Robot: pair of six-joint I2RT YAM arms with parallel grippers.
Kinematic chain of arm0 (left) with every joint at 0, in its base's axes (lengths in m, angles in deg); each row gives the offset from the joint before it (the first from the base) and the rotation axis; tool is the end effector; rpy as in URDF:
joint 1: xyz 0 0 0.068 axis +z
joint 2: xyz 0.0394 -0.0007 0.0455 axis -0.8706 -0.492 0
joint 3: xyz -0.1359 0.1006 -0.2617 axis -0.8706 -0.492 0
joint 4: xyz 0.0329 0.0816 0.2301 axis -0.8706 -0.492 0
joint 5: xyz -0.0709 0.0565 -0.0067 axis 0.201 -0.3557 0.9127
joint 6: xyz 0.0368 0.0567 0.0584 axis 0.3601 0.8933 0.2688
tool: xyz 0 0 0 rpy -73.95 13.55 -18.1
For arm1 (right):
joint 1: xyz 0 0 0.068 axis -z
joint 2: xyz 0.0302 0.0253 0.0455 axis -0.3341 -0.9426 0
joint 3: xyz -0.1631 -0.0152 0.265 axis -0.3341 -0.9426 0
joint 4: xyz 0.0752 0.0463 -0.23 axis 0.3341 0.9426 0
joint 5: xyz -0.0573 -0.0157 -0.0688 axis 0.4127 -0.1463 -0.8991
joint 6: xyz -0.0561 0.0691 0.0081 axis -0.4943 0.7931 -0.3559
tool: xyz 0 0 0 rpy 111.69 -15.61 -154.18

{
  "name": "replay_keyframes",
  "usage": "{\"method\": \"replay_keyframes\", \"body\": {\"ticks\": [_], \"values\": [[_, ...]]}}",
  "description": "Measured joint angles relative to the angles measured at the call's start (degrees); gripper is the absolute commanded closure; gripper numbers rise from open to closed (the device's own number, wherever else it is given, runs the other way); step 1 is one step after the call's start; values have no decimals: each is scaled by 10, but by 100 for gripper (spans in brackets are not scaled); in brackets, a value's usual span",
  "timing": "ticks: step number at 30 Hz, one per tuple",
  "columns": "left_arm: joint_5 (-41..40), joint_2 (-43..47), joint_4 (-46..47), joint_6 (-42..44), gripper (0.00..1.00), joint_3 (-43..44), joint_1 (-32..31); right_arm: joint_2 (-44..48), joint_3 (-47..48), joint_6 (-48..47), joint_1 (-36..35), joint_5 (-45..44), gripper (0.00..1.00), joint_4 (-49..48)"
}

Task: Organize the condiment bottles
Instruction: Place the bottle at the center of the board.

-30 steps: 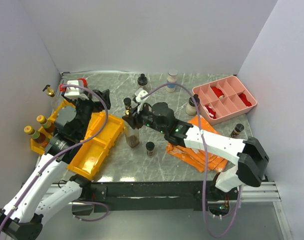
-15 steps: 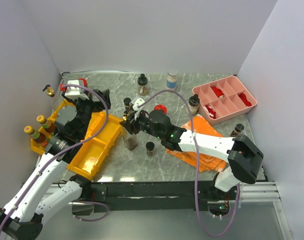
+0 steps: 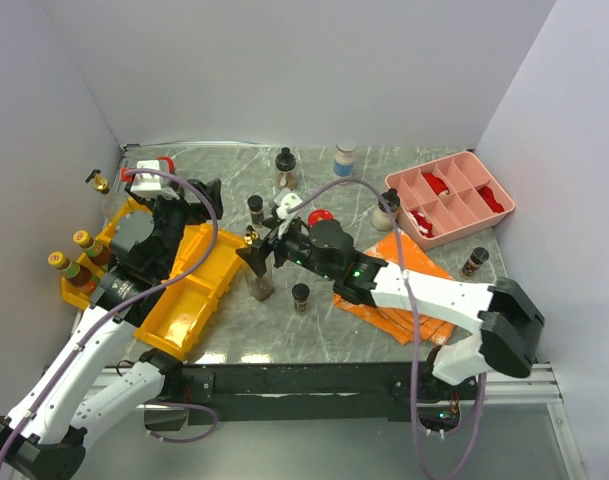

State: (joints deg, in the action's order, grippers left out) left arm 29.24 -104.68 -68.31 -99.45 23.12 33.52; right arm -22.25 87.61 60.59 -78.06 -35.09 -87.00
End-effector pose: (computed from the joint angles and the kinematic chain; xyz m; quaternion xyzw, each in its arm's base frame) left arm 0.1669 -0.0551 0.4328 -0.0511 0.6694 -0.1498 0.7259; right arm 0.1917 0.3147 0.3650 -0.3362 0.6337 0.3601 0.5964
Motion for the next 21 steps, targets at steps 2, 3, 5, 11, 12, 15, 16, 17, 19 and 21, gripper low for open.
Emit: {"method": "replay_keyframes", "body": {"ticks": [2,3,5,11,12,15,16,17,19,21], "values": [[7,0,0,0,4,0,0,27,-4,3,0,-1,0,20],[15,0,-1,0,4,0,0,45,-7,5,0,-1,0,31],[33,0,-7,-1,4,0,0,87,-21,13,0,0,0,51],[121,0,-49,-6,4,18,0,221,-75,34,-1,-3,0,109],[132,1,-55,-7,3,21,0,246,-87,36,-1,-4,0,118],[169,7,-65,-9,4,23,-6,300,-114,44,-1,-10,0,136],[177,8,-70,-9,3,23,-11,315,-122,45,-1,-11,0,144],[184,8,-73,-9,3,23,-17,329,-128,47,-1,-13,0,151],[189,3,-82,-9,3,23,-37,348,-137,49,-1,-17,0,165],[183,-2,-92,-9,1,23,-69,368,-145,49,-1,-23,0,177]]}}
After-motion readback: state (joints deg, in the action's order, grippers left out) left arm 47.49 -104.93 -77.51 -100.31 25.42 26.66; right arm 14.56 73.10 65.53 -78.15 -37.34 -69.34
